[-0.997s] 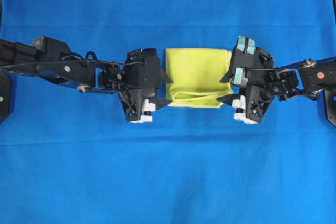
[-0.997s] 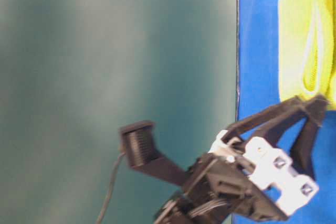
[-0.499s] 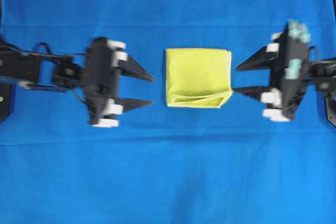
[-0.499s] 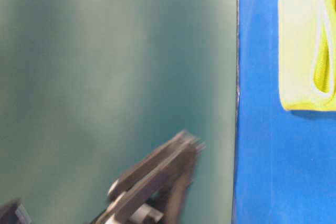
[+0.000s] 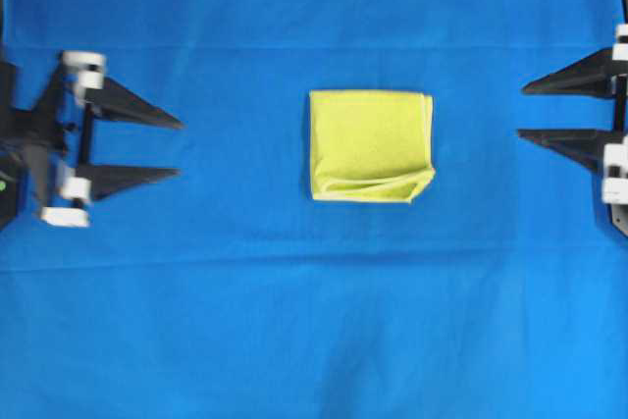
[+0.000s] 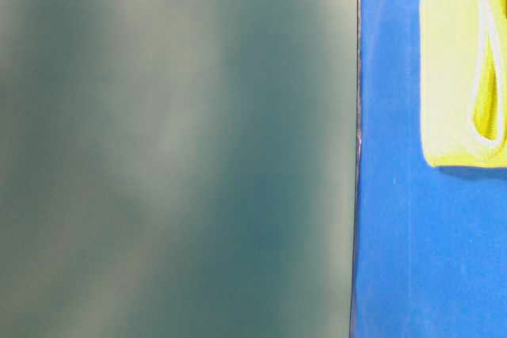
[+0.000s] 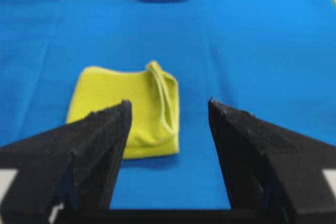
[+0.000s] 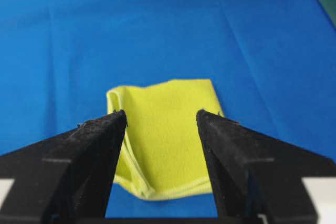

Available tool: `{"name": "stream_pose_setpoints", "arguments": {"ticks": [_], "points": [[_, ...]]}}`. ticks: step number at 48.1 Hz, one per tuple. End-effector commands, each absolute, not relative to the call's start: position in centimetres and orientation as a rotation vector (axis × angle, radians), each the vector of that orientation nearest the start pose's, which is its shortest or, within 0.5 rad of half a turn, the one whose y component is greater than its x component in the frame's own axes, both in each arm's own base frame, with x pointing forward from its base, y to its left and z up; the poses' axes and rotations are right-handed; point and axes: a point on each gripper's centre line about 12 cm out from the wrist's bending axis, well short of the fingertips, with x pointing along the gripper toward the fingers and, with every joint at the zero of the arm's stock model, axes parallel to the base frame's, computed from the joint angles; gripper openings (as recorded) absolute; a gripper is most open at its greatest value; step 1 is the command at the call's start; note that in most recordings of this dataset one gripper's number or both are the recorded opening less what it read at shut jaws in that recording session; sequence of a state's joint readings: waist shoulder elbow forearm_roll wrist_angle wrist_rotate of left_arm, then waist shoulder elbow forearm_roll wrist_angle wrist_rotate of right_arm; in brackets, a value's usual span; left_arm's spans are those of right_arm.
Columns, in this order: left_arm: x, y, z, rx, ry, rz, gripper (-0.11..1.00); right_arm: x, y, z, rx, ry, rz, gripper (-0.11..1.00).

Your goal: Fold the yellow towel.

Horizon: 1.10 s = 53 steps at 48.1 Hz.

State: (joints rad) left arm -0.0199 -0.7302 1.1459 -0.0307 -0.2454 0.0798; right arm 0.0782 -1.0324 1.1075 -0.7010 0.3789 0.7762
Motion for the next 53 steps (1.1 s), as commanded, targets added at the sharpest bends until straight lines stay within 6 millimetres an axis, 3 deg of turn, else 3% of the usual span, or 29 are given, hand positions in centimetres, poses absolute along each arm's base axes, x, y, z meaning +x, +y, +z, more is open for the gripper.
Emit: {"name": "stream_pose_setpoints", "arguments": {"ticks": [1,10,20,53], "points": [[21.9,-0.1,25.4,0.046,0.115,-0.004,0.57,17.4,-1.6,26.8,0.056,0.319,-0.180,0.60],[18.7,-0.1,24.1,0.023,0.084,-0.002,0.57,16.1,-1.8,24.9,0.078,0.292,-0.181,0.60],[16.7,-0.1,22.3,0.004,0.097,-0.002,0.57,15.7,-1.8,22.7,0.115,0.294,-0.174,0.60],[16.3,-0.1,21.8,-0.002,0.107,-0.002,0.57,15.7,-1.7,22.6,0.119,0.280,-0.161,0.60]]}}
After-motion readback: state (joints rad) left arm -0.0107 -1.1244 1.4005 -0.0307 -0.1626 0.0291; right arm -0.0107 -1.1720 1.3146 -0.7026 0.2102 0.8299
